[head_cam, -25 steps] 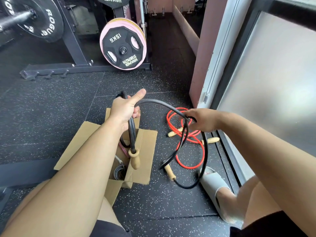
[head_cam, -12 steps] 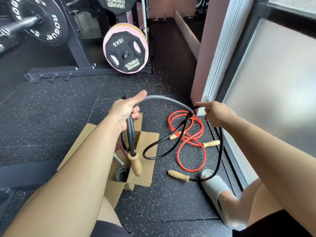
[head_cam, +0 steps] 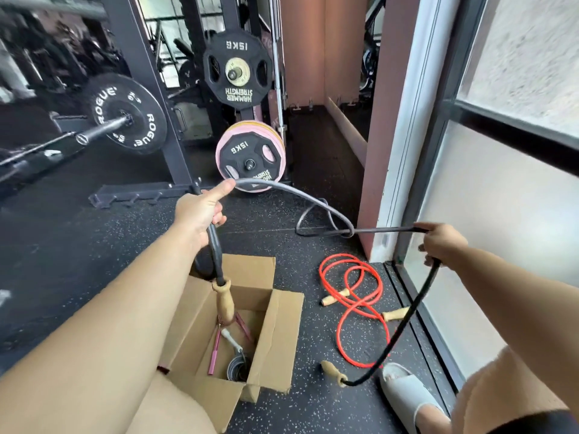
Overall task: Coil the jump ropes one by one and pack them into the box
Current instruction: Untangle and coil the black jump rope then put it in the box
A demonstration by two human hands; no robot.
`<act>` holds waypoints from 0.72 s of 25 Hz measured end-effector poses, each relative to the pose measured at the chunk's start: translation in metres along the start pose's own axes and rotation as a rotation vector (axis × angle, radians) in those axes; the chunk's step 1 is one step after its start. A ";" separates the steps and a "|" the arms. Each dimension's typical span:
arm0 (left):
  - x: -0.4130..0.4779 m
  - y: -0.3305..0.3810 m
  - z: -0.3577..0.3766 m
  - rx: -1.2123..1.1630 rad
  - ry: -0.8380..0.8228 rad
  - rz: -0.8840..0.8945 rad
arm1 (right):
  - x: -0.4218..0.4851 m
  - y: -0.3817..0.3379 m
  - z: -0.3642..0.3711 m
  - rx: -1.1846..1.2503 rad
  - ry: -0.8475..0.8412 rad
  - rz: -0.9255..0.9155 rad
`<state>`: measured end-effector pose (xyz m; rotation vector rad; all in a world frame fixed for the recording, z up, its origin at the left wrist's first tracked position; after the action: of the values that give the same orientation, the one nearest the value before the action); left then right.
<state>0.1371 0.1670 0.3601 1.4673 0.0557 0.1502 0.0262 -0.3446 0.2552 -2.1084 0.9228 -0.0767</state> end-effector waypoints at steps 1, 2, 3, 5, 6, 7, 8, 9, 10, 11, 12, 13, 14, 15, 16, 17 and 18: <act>0.005 0.017 -0.006 0.016 0.016 0.038 | 0.001 0.004 -0.008 0.049 0.006 0.020; 0.010 0.034 -0.012 0.036 0.031 0.078 | 0.002 0.009 -0.015 0.090 0.012 0.036; 0.013 0.053 -0.017 0.057 0.050 0.123 | 0.003 0.014 -0.023 0.113 0.017 0.049; 0.018 0.093 -0.026 0.096 0.099 0.207 | 0.003 0.026 -0.038 0.145 0.031 0.083; 0.019 0.115 -0.031 0.118 0.131 0.239 | 0.001 0.035 -0.044 0.162 0.030 0.109; 0.020 0.138 -0.035 0.136 0.156 0.266 | -0.002 0.046 -0.048 0.176 0.026 0.142; 0.022 0.161 -0.038 0.158 0.175 0.290 | -0.004 0.059 -0.051 0.182 0.021 0.174; 0.025 0.181 -0.041 0.191 0.197 0.316 | -0.005 0.070 -0.052 0.187 0.017 0.196; 0.024 0.201 -0.042 0.229 0.217 0.340 | -0.006 0.079 -0.052 0.188 0.019 0.208; 0.021 0.218 -0.040 0.255 0.224 0.365 | -0.007 0.086 -0.049 0.199 0.012 0.221; 0.016 0.232 -0.035 0.285 0.224 0.394 | -0.008 0.090 -0.045 0.208 0.003 0.225; 0.011 0.243 -0.030 0.324 0.224 0.418 | -0.010 0.088 -0.041 0.209 -0.002 0.215; 0.007 0.249 -0.025 0.366 0.227 0.431 | -0.013 0.086 -0.038 0.201 -0.004 0.207; 0.005 0.250 -0.021 0.394 0.230 0.436 | -0.015 0.083 -0.034 0.184 -0.007 0.193; 0.003 0.248 -0.020 0.406 0.230 0.436 | -0.017 0.079 -0.031 0.180 -0.016 0.187; 0.001 0.247 -0.020 0.412 0.233 0.433 | -0.016 0.079 -0.027 0.192 -0.019 0.190; -0.001 0.246 -0.023 0.414 0.242 0.425 | -0.014 0.080 -0.024 0.191 -0.025 0.196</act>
<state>0.1163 0.2134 0.6019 1.8529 -0.0325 0.6955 -0.0391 -0.3835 0.2185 -1.8321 1.0592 -0.0357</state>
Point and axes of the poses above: each hand's wrist, its own x-axis towards the middle knuckle, its own z-axis out of the palm, y = z × x, the point moved 10 cm from there along x, towards the middle knuckle, and after that the axes turned 6 degrees about z, right-handed, at the moved point
